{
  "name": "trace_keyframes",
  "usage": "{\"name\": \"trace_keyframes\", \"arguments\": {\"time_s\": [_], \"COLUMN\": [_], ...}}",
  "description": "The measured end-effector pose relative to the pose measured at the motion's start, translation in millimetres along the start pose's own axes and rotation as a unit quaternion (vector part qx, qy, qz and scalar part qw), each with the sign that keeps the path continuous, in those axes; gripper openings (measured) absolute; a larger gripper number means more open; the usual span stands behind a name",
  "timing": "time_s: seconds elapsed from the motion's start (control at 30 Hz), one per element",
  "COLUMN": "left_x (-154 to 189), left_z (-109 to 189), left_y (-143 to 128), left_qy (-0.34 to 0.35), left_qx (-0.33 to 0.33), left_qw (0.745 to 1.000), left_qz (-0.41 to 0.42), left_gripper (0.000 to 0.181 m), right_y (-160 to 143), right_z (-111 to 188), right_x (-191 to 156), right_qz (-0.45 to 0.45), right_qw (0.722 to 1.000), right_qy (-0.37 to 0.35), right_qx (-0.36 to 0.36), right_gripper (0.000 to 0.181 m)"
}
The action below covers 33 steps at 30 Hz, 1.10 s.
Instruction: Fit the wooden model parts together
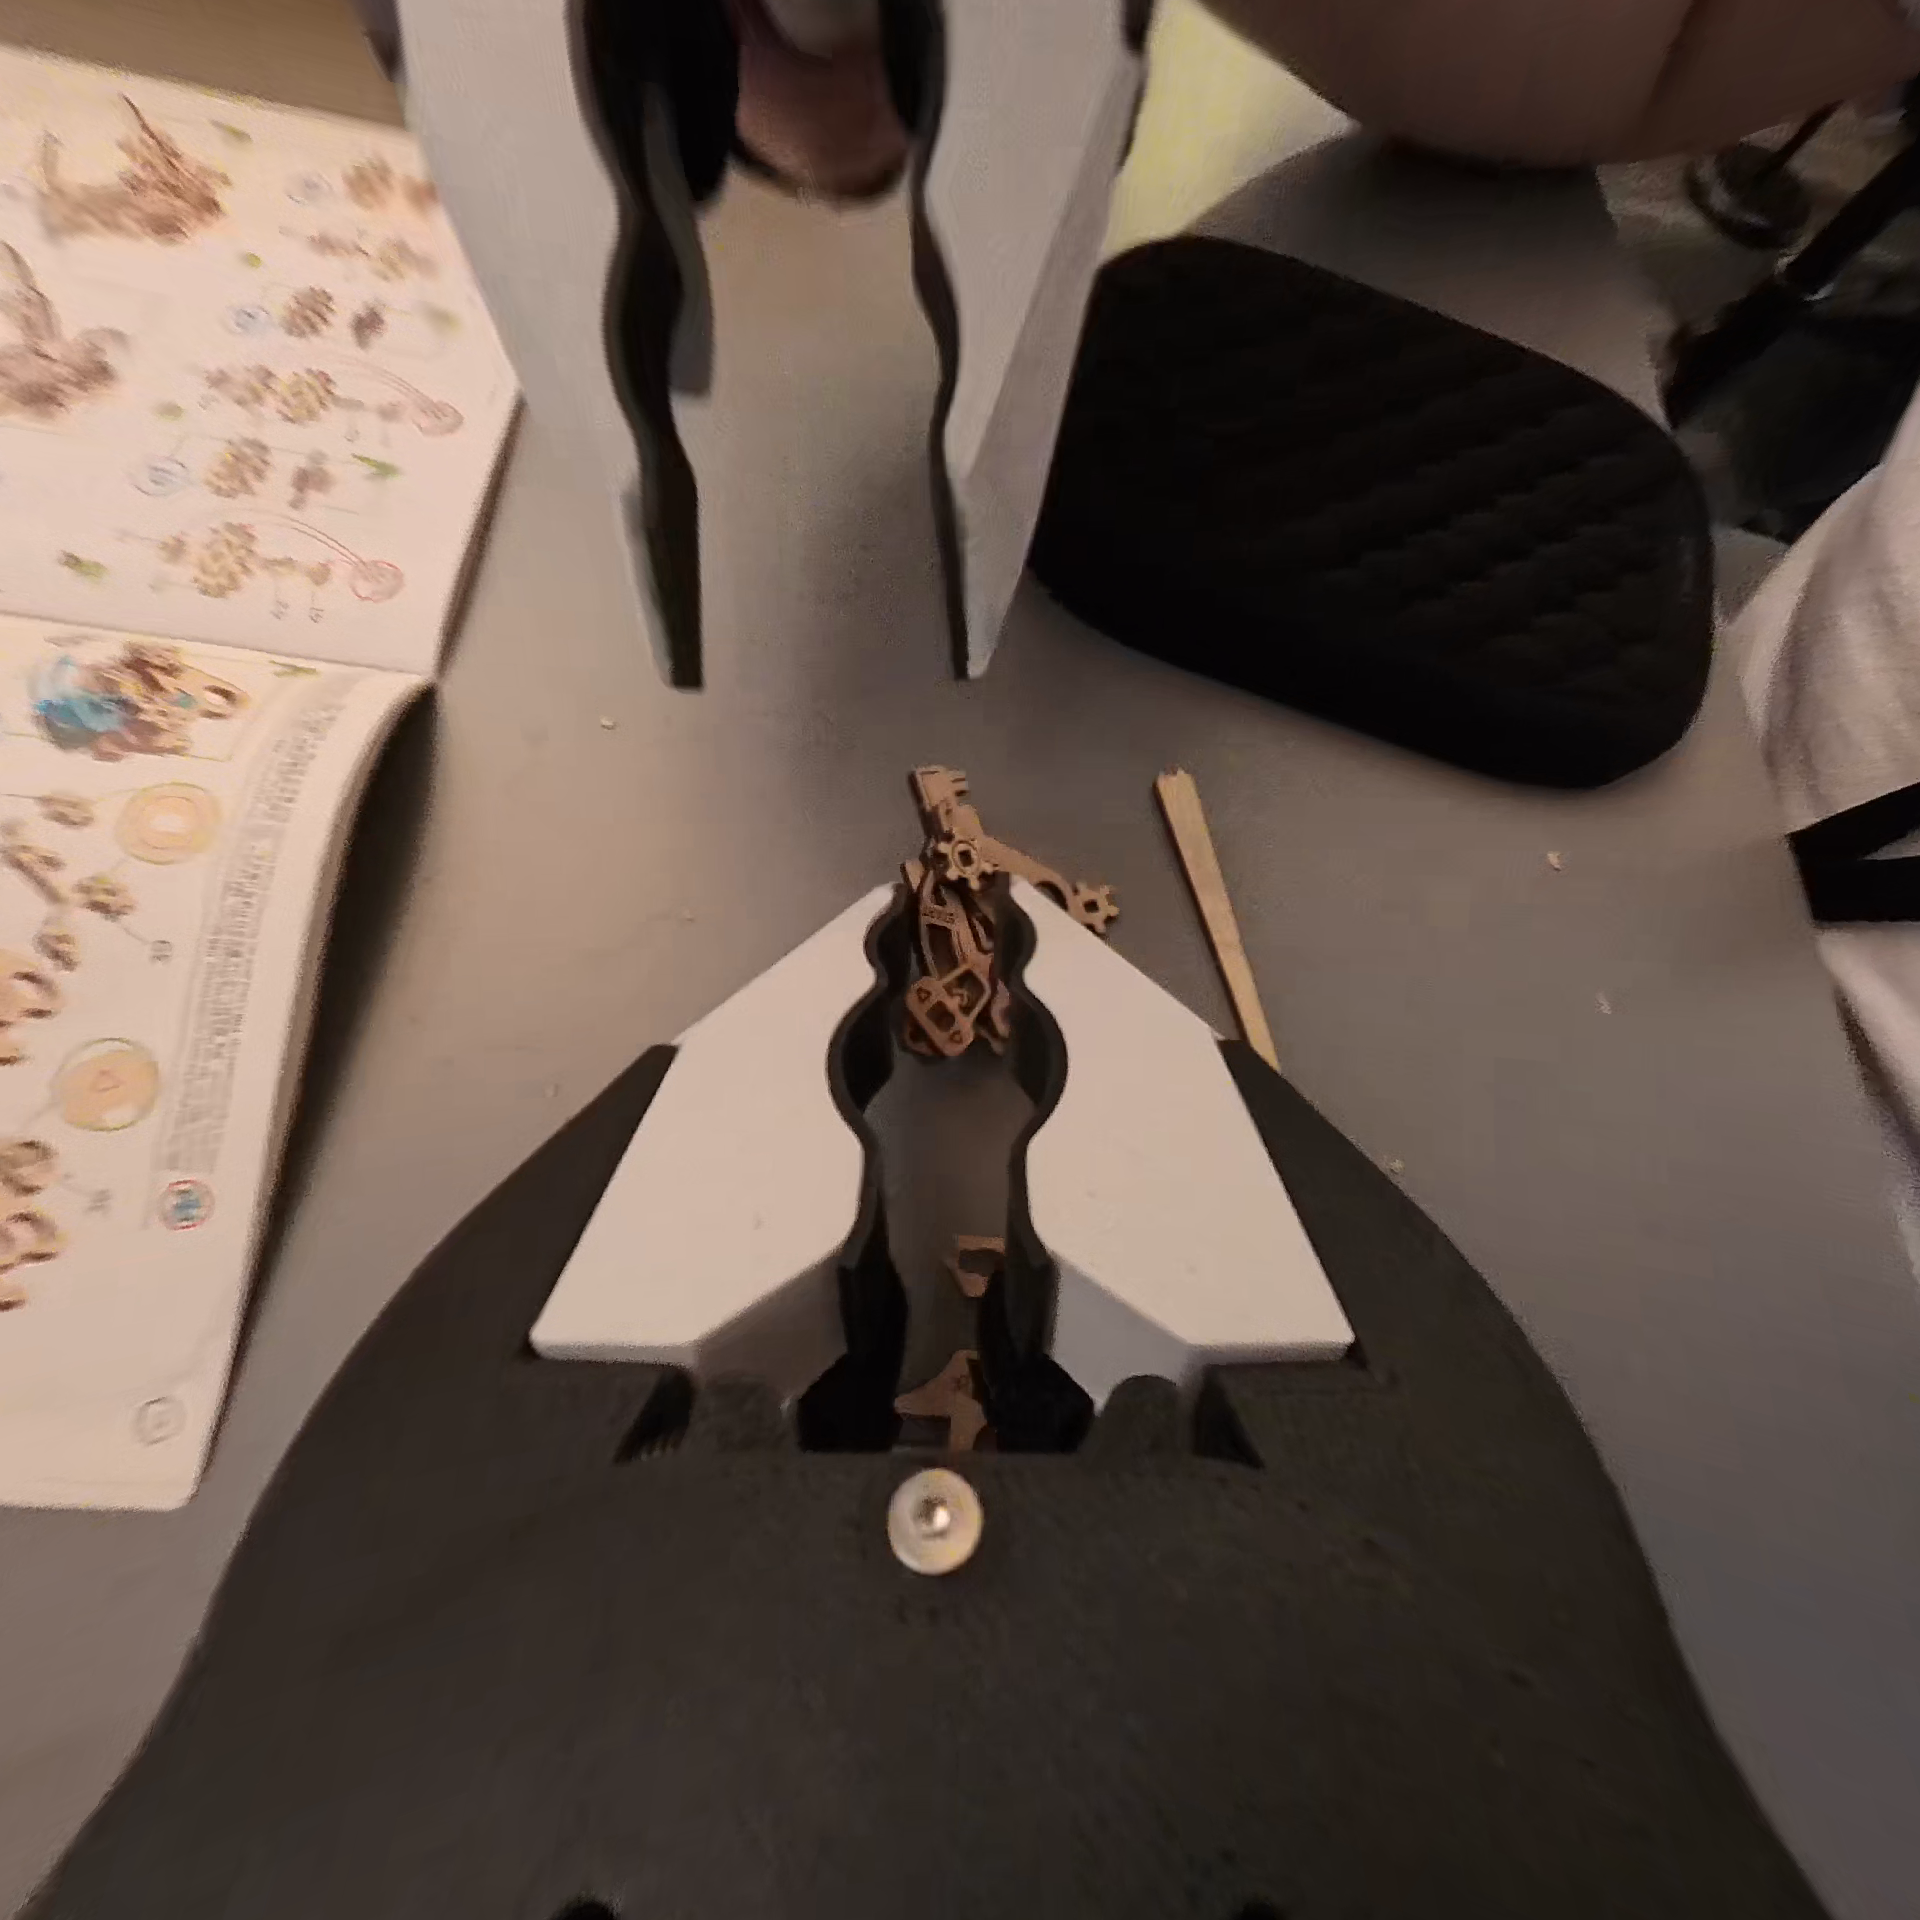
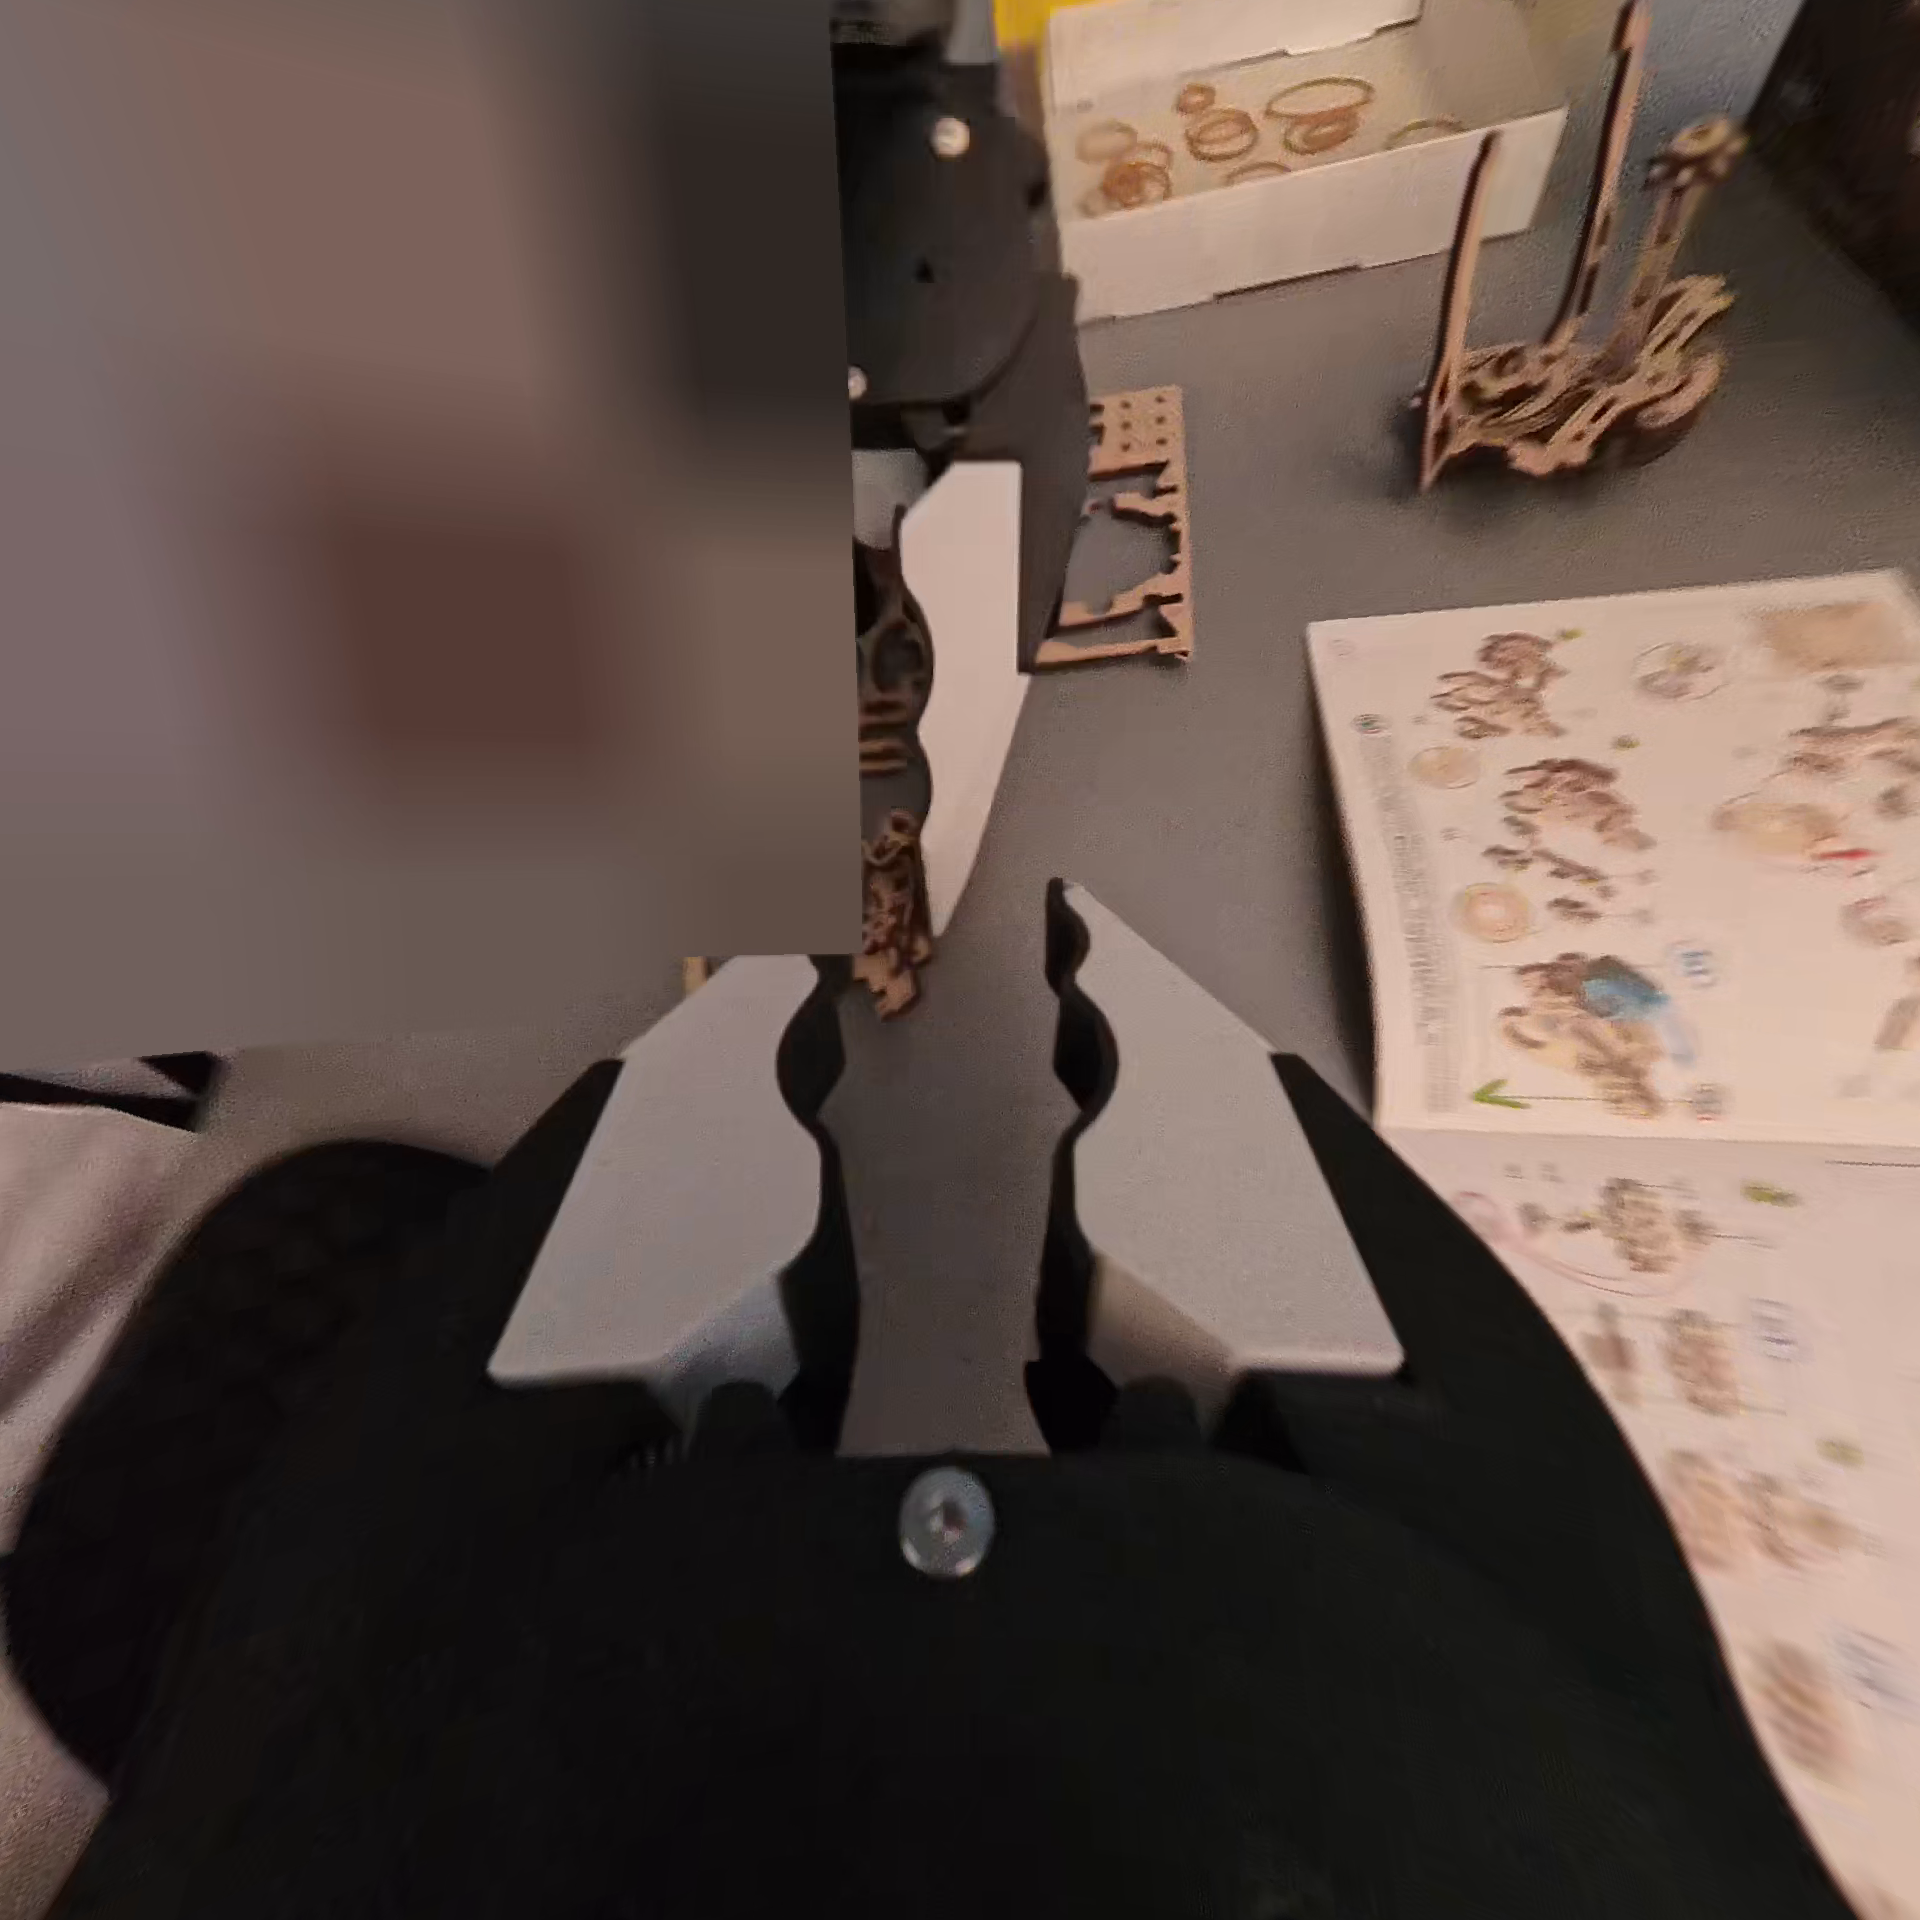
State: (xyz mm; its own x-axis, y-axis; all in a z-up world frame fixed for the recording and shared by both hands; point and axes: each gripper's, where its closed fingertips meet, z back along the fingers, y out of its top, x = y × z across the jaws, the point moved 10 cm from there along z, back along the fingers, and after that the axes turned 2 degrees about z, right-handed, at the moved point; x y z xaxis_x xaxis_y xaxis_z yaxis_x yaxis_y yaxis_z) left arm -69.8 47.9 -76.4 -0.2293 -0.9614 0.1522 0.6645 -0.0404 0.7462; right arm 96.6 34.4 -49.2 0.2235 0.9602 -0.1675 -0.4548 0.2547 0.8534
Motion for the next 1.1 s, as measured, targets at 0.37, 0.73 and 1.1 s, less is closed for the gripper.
{"name": "trace_keyframes", "arguments": {"time_s": [0.37,0.73,1.1], "left_x": [29.9,17.1,24.8], "left_z": [17.2,33.4,39.0], "left_y": [11.0,10.8,12.7], "left_qy": [0.202,0.164,0.191], "left_qx": [0.074,0.123,0.134], "left_qw": [0.953,0.974,0.96], "left_qz": [-0.212,-0.092,-0.153], "left_gripper": [0.013,0.045,0.016], "right_y": [-9.7,6.9,8.3], "right_z": [-14.7,3.3,2.3], "right_x": [0.1,-16.3,-30.1], "right_qz": [-0.038,0.181,0.295], "right_qw": [0.996,0.979,0.946], "right_qy": [0.077,-0.079,-0.125], "right_qx": [0.004,0.042,0.056], "right_gripper": [0.01,0.008,0.008]}}
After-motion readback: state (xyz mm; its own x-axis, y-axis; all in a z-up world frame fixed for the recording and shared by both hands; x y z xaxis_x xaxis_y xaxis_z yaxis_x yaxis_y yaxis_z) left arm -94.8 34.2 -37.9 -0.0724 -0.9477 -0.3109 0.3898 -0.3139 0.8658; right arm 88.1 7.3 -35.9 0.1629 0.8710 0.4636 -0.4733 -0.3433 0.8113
